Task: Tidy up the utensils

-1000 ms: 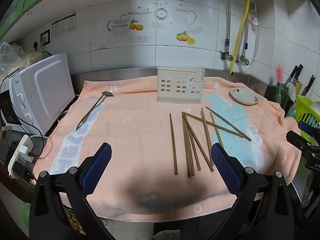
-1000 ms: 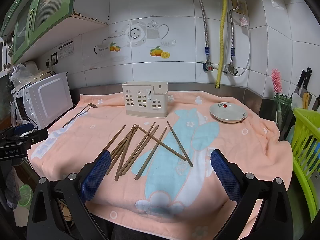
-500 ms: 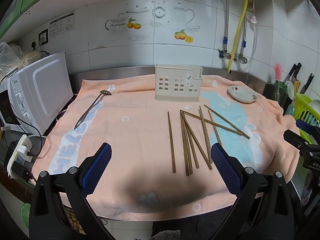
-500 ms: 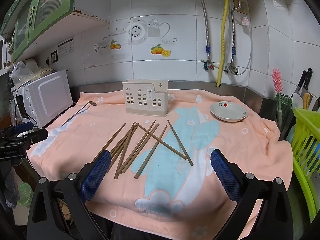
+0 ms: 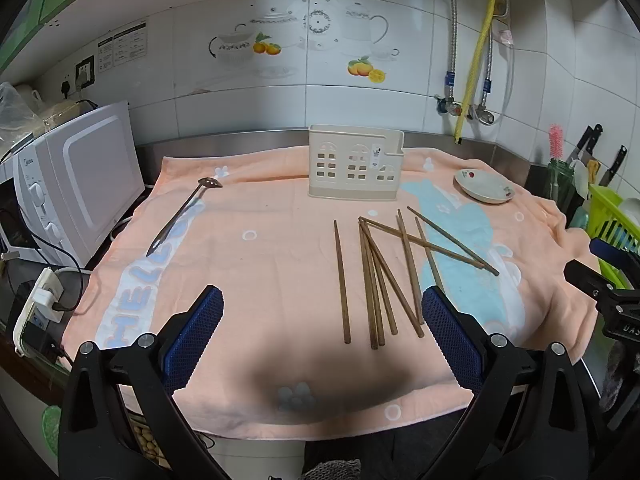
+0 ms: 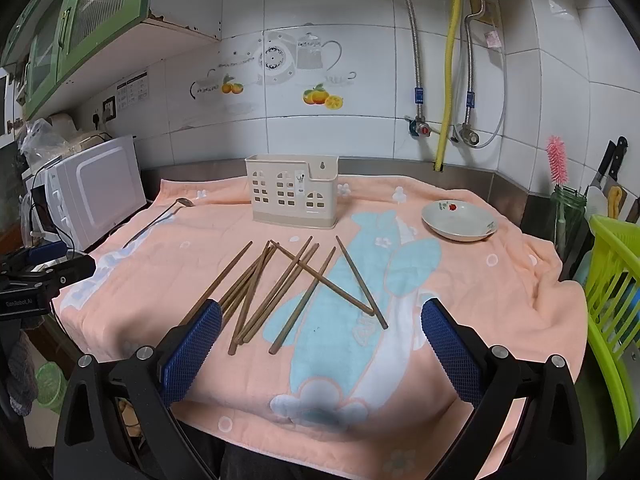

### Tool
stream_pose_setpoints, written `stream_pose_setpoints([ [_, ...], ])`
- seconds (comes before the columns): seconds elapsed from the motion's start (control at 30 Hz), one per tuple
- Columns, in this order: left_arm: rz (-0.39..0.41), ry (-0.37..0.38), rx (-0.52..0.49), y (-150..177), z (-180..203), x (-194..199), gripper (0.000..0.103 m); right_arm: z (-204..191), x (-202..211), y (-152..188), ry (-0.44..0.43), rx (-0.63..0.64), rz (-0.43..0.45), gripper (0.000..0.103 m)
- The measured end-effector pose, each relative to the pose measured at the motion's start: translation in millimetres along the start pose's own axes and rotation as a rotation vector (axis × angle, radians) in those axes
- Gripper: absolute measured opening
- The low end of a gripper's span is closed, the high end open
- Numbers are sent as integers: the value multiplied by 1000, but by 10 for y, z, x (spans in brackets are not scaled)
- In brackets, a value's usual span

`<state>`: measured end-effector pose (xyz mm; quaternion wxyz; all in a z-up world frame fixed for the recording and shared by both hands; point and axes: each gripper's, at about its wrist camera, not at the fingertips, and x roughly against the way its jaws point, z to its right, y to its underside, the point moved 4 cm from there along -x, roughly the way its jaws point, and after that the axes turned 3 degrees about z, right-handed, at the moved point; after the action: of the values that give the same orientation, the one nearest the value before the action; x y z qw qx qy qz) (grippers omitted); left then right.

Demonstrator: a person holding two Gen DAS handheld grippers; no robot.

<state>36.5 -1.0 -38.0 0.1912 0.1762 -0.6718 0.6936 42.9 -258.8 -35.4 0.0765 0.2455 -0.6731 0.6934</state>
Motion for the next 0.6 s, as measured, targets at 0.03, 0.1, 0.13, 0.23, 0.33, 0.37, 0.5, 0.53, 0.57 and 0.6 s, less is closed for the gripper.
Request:
stream_pose_setpoints([
  [0.03, -1, -1, 0, 4, -1, -2, 98, -4, -1, 1, -2, 1, 0, 97],
  [0.1, -6, -2, 1, 11, 0, -10, 98, -4, -7, 4, -1, 1, -1, 97],
  [0.13, -7, -2, 2, 13, 0, -13, 98, -4, -11, 5, -2, 0, -1, 97],
  [0.23, -7, -2, 2, 15, 1, -14, 98, -7, -16, 8, -3, 0, -1, 97],
  [0.33, -7, 0, 3, 15, 1, -17, 98, -12, -20, 11, 0, 1, -5, 97],
  [0.37, -9, 0, 3, 17, 3, -21, 98, -11, -16, 12, 1, 1, -5, 97],
  [0.5, -12, 1, 3, 19, 12, -26, 98, -19, -15, 5, 2, 2, -5, 97],
  [0.53, -12, 1, 3, 18, 15, -24, 98, -15, -18, 6, 1, 2, -4, 97],
  [0.57, -11, 1, 2, 18, 17, -24, 98, -16, -18, 7, 2, 2, -5, 97],
  [0.6, -11, 0, 2, 17, 16, -27, 98, -18, -17, 8, 1, 2, -5, 97],
])
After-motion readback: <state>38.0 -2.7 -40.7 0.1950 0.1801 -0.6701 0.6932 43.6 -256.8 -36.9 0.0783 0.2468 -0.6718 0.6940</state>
